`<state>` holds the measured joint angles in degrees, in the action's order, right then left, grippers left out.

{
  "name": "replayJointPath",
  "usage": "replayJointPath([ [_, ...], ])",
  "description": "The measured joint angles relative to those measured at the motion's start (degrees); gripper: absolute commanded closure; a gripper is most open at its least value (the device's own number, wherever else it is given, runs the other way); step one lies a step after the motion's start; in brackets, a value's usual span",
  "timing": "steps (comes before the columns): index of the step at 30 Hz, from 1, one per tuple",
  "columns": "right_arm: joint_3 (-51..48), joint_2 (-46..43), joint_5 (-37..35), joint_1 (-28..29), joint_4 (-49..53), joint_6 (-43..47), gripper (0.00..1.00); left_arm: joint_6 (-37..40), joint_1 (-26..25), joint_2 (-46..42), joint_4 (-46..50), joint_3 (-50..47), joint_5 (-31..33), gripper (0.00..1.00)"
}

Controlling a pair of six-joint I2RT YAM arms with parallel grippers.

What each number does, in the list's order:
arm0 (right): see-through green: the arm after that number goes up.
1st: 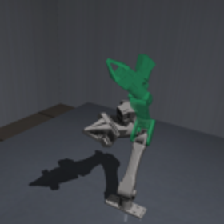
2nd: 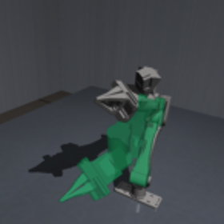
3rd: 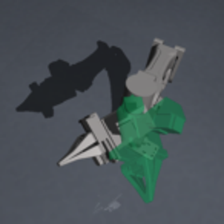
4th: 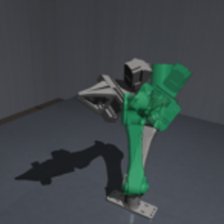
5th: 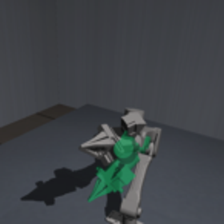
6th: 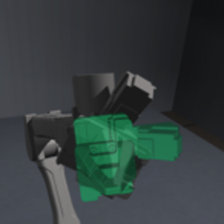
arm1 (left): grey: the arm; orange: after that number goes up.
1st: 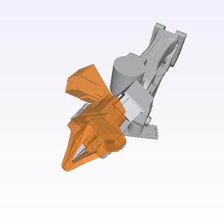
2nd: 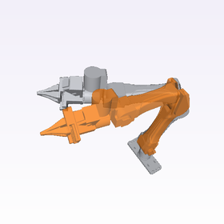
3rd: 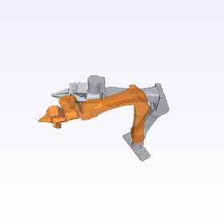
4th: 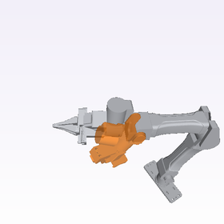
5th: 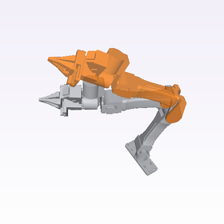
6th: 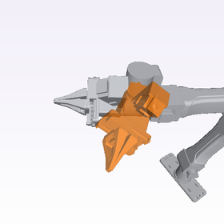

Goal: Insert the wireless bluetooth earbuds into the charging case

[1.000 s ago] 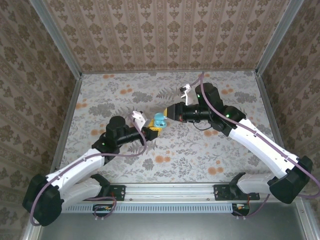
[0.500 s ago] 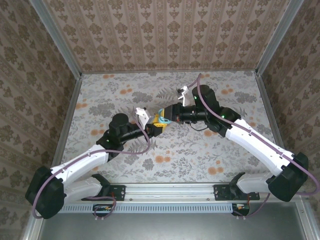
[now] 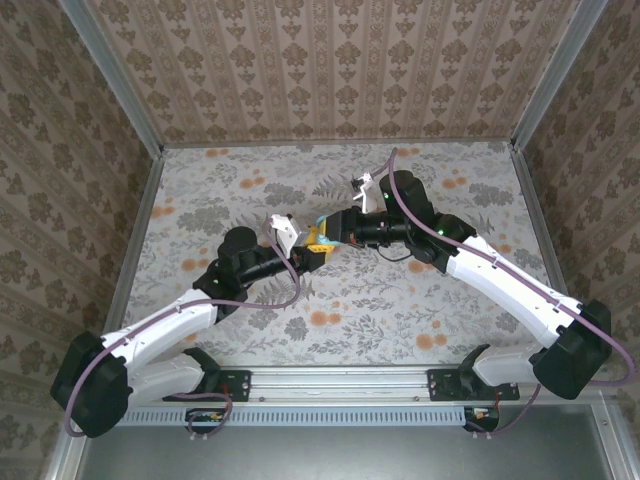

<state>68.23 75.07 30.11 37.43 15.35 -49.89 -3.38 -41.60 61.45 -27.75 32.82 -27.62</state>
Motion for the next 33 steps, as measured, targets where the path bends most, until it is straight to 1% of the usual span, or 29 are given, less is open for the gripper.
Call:
replayJointPath([
  [16, 0.00, 0.20, -4.33, 0.33, 0.07, 0.17, 0.77, 0.00, 0.00, -0.07, -0.17, 0.00, 0.39, 0.72],
  [20, 0.00, 0.66, -4.46, 0.35, -0.02, 0.15, 0.77, 0.00, 0.00, -0.09, -0.15, 0.07, 0.44, 0.72],
  [33, 1.25, 1.55, -5.27, 1.62, 0.59, 1.70, 0.71, -0.02, 0.00, -0.59, 0.31, 0.07, 1.92, 0.72],
])
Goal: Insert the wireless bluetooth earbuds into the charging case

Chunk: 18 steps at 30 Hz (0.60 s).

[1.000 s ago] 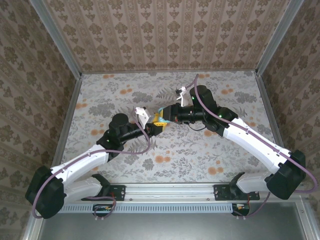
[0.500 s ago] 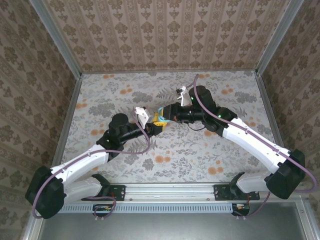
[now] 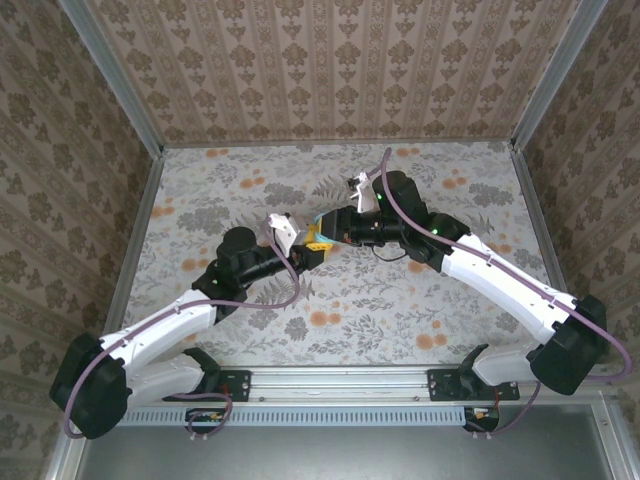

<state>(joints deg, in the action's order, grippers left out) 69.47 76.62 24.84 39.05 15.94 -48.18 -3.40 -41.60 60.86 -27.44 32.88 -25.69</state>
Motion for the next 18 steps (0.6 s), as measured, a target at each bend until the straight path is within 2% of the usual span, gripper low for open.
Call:
replayJointPath([
  [18, 2.16, -0.52, -1.36, 0.39, 3.61, 0.68, 0.67, 0.02, -0.07, -0.61, -0.48, 0.00, 0.22, 0.72],
])
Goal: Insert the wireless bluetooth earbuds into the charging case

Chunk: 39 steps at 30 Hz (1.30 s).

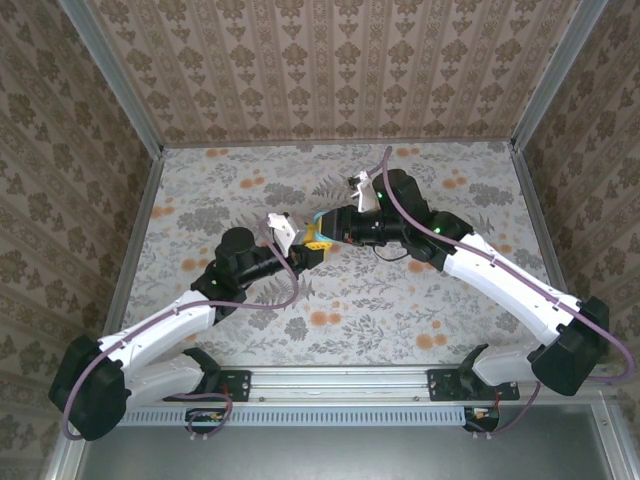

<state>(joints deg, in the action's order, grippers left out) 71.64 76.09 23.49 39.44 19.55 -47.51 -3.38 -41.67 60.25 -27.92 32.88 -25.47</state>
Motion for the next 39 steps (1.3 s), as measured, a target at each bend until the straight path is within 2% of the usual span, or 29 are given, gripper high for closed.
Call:
replayJointPath([
  [20, 0.28, -6.69, -2.58, -0.57, 0.55, 0.96, 0.63, 0.24, 0.00, 0.00, -1.14, 0.04, 0.39, 0.72],
  [23, -1.01, -10.56, -5.09, -2.29, 0.35, 1.31, 0.60, 1.20, -0.44, 0.02, 0.55, 1.01, 0.28, 0.72],
  [28, -2.71, -14.05, -7.15, -8.63, 0.42, 0.59, 0.55, 2.69, -2.03, 0.13, 2.60, 3.65, -0.90, 0.72],
  [32, -2.69, -12.13, -4.96, -12.09, 0.37, -0.87, 0.52, 3.67, -3.02, 0.79, 3.10, 5.31, -2.49, 0.72],
  [39, -1.40, -4.76, 2.95, -12.57, 0.35, -2.49, 0.50, 4.46, -4.00, 1.84, 4.50, 6.43, -4.17, 0.72],
])
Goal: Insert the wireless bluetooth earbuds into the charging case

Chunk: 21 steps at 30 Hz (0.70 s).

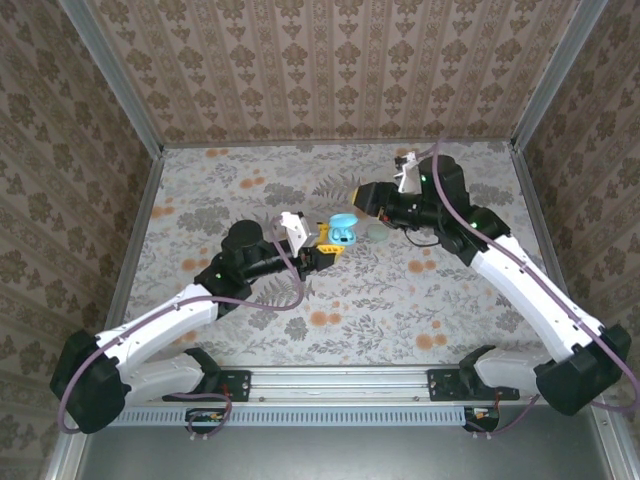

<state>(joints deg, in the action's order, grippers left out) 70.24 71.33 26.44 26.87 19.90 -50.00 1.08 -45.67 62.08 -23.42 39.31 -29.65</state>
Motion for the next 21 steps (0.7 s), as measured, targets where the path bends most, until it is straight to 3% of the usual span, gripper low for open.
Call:
replayJointPath([
  [12, -3.69, -1.46, 8.20, 0.00, -1.77, -1.38, 0.47, -0.68, -0.11, 0.11, -1.05, 0.48, 2.01, 0.71],
  [21, -11.80, -3.72, 14.60, -0.31, -13.66, -9.03, 0.38, -2.19, -0.09, 0.79, -4.07, 0.48, 2.43, 0.71],
])
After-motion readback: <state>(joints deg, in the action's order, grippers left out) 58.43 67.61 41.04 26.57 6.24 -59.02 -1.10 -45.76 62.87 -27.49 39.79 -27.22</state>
